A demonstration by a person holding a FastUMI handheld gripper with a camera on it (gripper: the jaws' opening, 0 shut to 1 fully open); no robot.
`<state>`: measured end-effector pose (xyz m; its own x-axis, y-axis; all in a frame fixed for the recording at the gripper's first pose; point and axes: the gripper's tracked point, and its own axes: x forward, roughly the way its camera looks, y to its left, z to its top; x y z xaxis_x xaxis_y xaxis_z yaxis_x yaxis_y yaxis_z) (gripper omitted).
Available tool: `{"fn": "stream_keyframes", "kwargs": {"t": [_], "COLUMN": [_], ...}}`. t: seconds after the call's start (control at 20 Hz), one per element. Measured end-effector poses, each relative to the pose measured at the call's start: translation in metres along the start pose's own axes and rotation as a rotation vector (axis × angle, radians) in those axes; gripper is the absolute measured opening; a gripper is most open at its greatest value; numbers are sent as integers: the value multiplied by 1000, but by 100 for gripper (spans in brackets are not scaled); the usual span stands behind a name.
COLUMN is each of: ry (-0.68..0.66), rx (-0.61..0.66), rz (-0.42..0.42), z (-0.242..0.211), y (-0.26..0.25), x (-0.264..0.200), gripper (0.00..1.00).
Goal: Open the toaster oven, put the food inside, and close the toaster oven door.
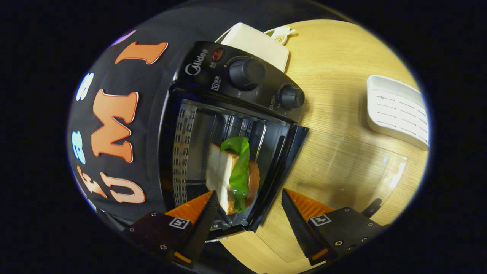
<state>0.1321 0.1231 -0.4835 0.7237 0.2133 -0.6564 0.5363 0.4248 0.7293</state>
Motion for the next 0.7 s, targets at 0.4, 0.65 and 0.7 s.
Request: {"fn": "stream_keyframes", "kwargs": {"t": [0.4,0.65,0.7], "ry": [55,53,37], "rx": [-383,-727,-776], "rz": [-15,-64,-75], "z": [-22,-30,-28], "y": [-17,-39,-43], "x": [-91,-134,-137], "gripper": [98,98,99]}}
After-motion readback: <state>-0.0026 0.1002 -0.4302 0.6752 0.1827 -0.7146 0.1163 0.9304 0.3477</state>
